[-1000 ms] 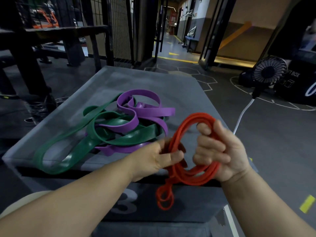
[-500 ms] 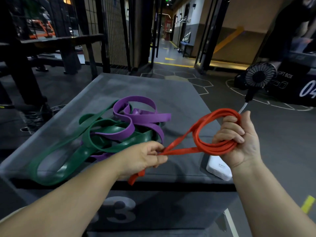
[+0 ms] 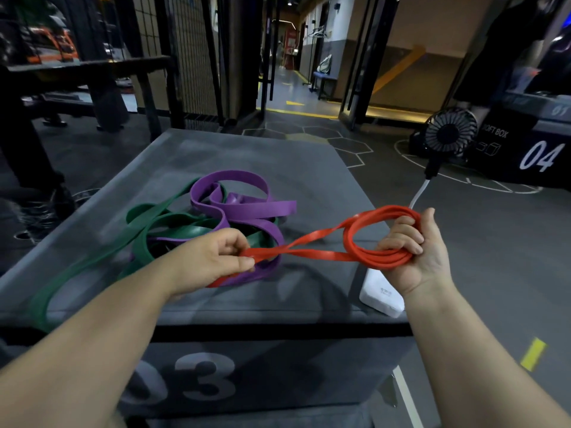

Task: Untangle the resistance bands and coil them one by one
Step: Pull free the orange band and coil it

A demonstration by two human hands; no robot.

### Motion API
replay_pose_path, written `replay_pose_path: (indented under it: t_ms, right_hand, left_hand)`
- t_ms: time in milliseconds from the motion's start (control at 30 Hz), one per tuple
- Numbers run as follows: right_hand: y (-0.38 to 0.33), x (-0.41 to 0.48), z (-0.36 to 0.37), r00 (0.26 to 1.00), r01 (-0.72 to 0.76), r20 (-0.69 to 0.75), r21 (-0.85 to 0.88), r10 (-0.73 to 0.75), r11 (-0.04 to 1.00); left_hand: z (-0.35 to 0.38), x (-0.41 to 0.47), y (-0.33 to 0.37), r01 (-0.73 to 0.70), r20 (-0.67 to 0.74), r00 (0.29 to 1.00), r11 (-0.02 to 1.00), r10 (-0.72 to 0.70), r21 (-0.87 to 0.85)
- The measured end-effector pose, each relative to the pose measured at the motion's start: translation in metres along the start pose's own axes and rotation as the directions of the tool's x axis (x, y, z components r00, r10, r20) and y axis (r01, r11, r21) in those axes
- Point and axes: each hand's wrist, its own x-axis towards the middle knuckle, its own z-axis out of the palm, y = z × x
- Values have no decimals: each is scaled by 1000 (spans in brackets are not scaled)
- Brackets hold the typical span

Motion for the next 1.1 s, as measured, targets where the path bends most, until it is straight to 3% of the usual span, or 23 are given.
replay_pose_path:
  t_ms: [133, 300, 467, 533, 733, 833, 900, 1033, 1100]
  right_hand:
    - [-7, 1, -6, 1000, 14, -16, 19, -14, 1000]
    - [-18, -3, -9, 1000, 29, -1, -18, -29, 999]
    - [-23, -8, -10, 998, 46, -28, -47, -48, 998]
    - [-23, -9, -11, 998, 46, -28, -59, -47, 997]
    - [-22, -8, -11, 999, 30, -26, -68, -32, 997]
    - [-22, -8, -11, 1000, 19, -14, -78, -20, 997]
    - [-22, -8, -10, 1000, 14, -4, -89, -15, 996]
    - [-26, -9, -10, 1000, 18, -6, -56, -19, 998]
    - [-28, -10, -11, 999, 32, -19, -19, -33, 999]
  left_hand:
    - [10, -6, 11, 31, 27, 999, 987, -27, -159]
    - [9, -11, 15, 27, 156, 987, 999, -33, 42]
    - [11, -11, 13, 90, 265, 960, 996, -84, -12]
    - [13, -9, 6, 82, 270, 959, 996, -90, 42]
    - [30, -2, 1, 100, 40, 993, 961, -114, 258]
    - [26, 1, 1, 119, -93, 992, 884, -86, 452]
    - [21, 2, -1, 127, -117, 990, 860, -79, 495]
    - [23, 2, 1, 74, -211, 977, 900, 21, 430]
    - [28, 3, 5, -12, -297, 953, 985, 63, 170]
